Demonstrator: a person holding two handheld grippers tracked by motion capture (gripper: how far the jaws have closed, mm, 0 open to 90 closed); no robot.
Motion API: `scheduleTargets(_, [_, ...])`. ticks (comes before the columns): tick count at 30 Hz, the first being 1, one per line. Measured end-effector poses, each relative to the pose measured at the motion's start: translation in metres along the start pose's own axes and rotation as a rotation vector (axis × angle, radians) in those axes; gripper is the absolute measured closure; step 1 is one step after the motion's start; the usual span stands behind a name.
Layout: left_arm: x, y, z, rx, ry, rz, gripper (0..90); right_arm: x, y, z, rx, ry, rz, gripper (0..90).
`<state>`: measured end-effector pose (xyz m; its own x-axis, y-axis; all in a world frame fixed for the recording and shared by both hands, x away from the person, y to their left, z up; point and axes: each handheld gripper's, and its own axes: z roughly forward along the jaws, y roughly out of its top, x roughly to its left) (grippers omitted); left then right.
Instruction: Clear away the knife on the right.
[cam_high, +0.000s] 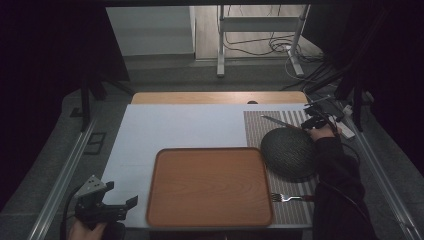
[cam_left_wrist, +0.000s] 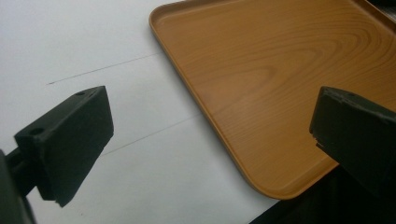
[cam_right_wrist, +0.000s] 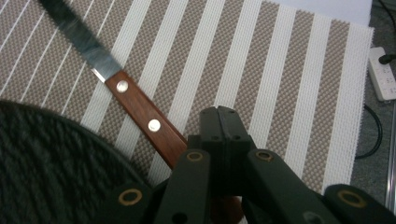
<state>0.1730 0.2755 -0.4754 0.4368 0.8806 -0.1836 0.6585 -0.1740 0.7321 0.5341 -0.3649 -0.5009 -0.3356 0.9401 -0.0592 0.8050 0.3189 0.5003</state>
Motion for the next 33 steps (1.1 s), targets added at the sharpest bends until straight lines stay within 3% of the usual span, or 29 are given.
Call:
scheduleTargets(13, [0.000,0.001,0.001,0.001,0.000,0.002,0.3,0.002,-0.003,-0.004,0.015,0.003,0.003,87.3])
scheduleTargets(17, [0.000,0.001,0.001,0.002,0.001,0.002,0.4,0.001,0.002,-0.012,-0.030,-0.004,0.015,72.5])
scheduleTargets(18, [0.000,0.001,0.001,0.002,0.001,0.002,0.4,0.001,0.002,-0.012,-0.030,-0.004,0.015,72.5])
scheduleTargets(19, [0.000,0.001,0.001,0.002,0.001,0.002,0.4,0.002,0.005,-0.014,-0.047,-0.002,0.032,64.5])
scheduleTargets(21, [-0.001,0.001,0.001,0.002,0.001,0.003,0.4,0.002,0.006,-0.015,-0.060,0.004,0.032,62.1])
scheduleTargets(23, [-0.001,0.001,0.001,0.003,0.002,0.003,0.4,0.007,0.009,-0.016,-0.076,0.006,0.026,49.1])
scheduleTargets(25, [0.000,0.001,0.001,0.003,0.001,0.002,0.4,0.008,0.011,-0.016,-0.080,0.015,0.023,45.9])
scheduleTargets(26, [0.000,0.001,0.001,0.002,0.002,0.002,0.4,0.011,0.012,-0.015,-0.076,0.021,0.020,37.6])
scheduleTargets(28, [-0.001,0.001,0.001,0.003,0.002,0.003,0.5,0.017,0.015,-0.011,-0.061,0.030,0.006,29.3])
scheduleTargets(33, [-0.001,0.001,0.001,0.003,0.002,0.003,0.4,0.024,0.018,-0.006,-0.053,0.034,0.007,17.0])
